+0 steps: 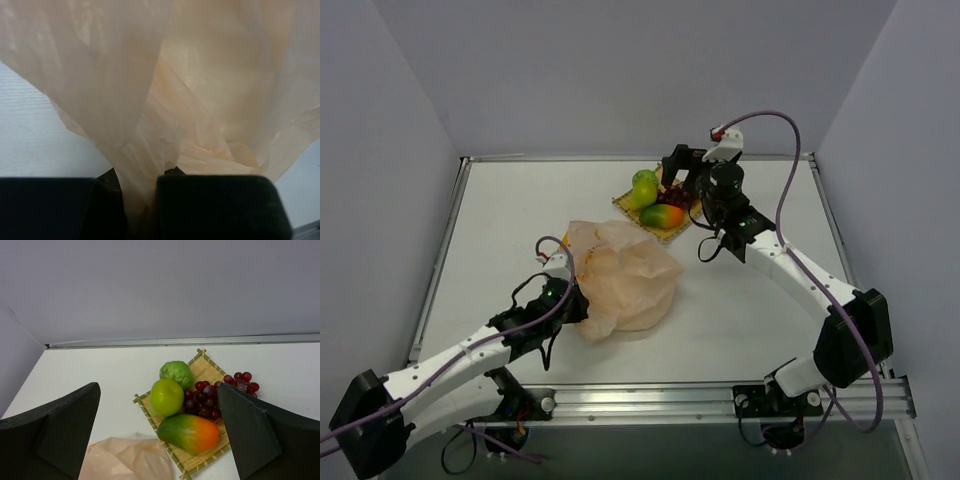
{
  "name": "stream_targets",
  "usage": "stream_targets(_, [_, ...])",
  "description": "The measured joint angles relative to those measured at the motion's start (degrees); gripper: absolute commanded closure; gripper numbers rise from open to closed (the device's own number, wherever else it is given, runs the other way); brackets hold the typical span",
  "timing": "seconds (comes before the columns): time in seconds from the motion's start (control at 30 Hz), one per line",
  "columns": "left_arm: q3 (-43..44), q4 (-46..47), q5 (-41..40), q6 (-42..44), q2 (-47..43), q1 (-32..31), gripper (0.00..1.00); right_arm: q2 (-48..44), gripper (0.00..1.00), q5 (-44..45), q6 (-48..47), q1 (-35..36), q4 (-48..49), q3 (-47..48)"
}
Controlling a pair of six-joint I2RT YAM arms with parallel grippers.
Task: Take the fake fruits out of the plastic bag
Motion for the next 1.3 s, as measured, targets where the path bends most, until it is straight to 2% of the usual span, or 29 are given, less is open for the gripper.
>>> stream_targets(0.2, [-0.02,4.39,0.5,0.57,2.78,-2.4,0.98,-8.48,0.0,2.86,0.94,3.15,-0.96,-7.89])
stream_targets(0.33, [-0.02,0.92,-1.33,0.59,-0.2,-2.71,0.98,-11.45,0.0,4.13,1.57,5.53,-2.25,-12.52])
stream_targets(0.6, [0.57,-19.54,-12.11,-4.52,-19.71,-2.71,0.98,-14.08,0.02,6.14,3.93,9.99,-2.49,-20.55])
stream_targets(0.77, [3.45,-33.79,-20.44,-12.98,-25.2,-2.71,0.98,-16.5,0.03,7.21,5.42,11.21,-2.49,-24.17])
stream_targets(0.97, [6.03,-43.78,-27.71,-20.24,-28.09,-2.71,0.98,-18.67,0.04,10.21,6.25,11.41,-2.89,-24.48])
stream_targets(1.1, [6.86,-42.18,-27.85,-18.12,-27.19,-2.71,0.98,-19.32,0.04,10.88,6.49,11.41,-2.86,-24.83])
stream_targets(1.3, [3.48,-27.71,-19.63,-12.02,-18.82,-2.71,0.98,-20.06,0.04,11.13,6.49,11.41,-3.41,-25.27])
